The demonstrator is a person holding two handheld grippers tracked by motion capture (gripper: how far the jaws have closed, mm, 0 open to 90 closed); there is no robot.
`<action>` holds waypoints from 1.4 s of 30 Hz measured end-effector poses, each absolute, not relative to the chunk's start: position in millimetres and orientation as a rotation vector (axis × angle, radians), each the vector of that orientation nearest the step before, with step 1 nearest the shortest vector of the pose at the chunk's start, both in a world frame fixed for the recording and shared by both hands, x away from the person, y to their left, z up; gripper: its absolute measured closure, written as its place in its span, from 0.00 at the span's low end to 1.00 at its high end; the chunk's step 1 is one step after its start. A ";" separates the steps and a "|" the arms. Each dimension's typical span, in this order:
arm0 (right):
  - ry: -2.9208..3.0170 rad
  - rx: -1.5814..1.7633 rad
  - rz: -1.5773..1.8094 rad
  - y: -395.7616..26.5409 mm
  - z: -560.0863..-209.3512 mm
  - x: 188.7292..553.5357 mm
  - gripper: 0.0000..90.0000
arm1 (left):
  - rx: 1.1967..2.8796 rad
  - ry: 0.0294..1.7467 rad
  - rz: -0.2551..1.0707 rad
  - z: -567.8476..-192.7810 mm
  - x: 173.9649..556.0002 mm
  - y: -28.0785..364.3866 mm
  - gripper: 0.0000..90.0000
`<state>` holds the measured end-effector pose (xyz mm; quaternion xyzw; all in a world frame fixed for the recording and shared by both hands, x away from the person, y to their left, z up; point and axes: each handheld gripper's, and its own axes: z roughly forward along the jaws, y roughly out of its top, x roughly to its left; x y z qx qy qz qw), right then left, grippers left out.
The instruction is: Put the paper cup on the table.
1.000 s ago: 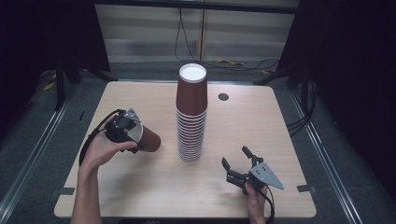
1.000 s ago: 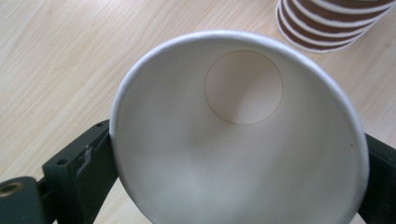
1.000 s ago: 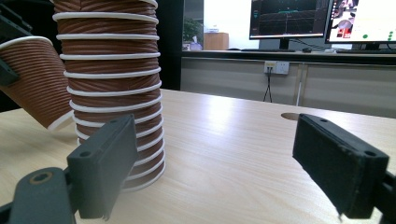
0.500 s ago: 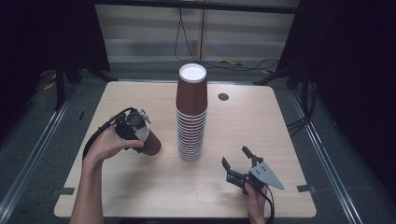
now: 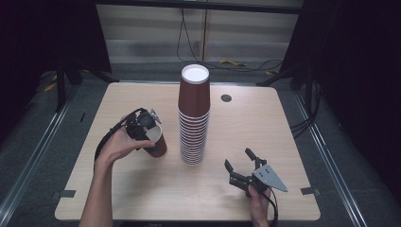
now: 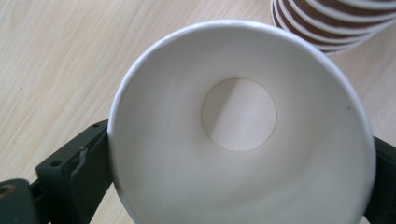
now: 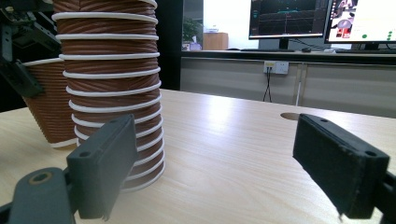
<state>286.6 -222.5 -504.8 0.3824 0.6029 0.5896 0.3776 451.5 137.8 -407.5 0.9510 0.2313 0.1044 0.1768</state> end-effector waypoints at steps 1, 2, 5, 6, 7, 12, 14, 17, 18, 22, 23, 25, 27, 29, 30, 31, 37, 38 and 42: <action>1.542 0.978 1.507 -222.5 -504.8 286.6 0.15 | 2.689 0.648 0.297 -407.9 451.5 137.4 0.03; 1.542 0.978 1.507 -222.5 -504.8 286.6 0.15 | 2.679 0.641 0.300 -408.6 451.6 136.6 0.03; 1.541 0.978 1.507 -222.5 -504.8 286.6 0.15 | 2.673 0.624 0.298 -409.1 452.8 133.8 0.03; 1.542 0.978 1.507 -222.5 -504.8 286.6 0.15 | 2.668 0.609 0.297 -409.9 452.5 132.7 0.03; 1.541 0.978 1.507 -222.5 -504.8 286.5 0.15 | 2.670 0.597 0.295 -410.3 453.2 132.1 0.03; 1.542 0.977 1.507 -222.5 -504.8 286.6 0.15 | 2.643 0.606 0.317 -413.2 452.4 128.7 0.04; 1.541 0.977 1.507 -222.5 -504.8 286.6 0.15 | 2.635 0.595 0.314 -416.1 451.9 128.7 0.04; 1.542 0.976 1.507 -222.6 -504.9 286.5 0.15 | 2.608 0.608 0.308 -419.8 452.1 131.7 0.04; 1.541 0.977 1.507 -222.5 -504.8 286.5 0.15 | 2.604 0.609 0.320 -420.8 451.4 132.5 0.04; 1.541 0.977 1.508 -222.5 -504.8 286.6 0.15 | 2.548 0.626 0.341 -426.0 449.5 137.7 0.04; 1.542 0.976 1.507 -222.6 -504.9 286.5 0.15 | 2.537 0.640 0.334 -428.1 449.1 138.8 0.04; 1.541 0.977 1.507 -222.5 -504.9 286.5 0.15 | 2.543 0.632 0.325 -431.7 449.1 140.8 0.04; 1.541 0.977 1.507 -222.5 -504.9 286.5 0.15 | 2.520 0.638 0.333 -435.2 447.5 142.1 0.05; 1.542 0.976 1.507 -222.6 -504.9 286.5 0.15 | 2.506 0.645 0.331 -437.4 446.3 143.6 0.05; 1.541 0.977 1.507 -222.5 -504.9 286.5 0.15 | 2.503 0.651 0.339 -438.5 445.8 144.4 0.05; 1.541 0.976 1.507 -222.6 -504.9 286.5 0.15 | 2.494 0.650 0.328 -439.9 445.6 145.6 0.06; 1.542 0.977 1.508 -222.5 -504.9 286.5 0.15 | 2.418 0.677 0.318 -449.5 441.7 152.8 0.11; 1.542 0.976 1.507 -222.6 -504.9 286.5 0.15 | 2.415 0.680 0.311 -451.8 441.3 153.6 0.13; 1.542 0.977 1.508 -222.5 -504.9 286.5 0.15 | 2.382 0.690 0.308 -456.6 439.3 159.2 0.14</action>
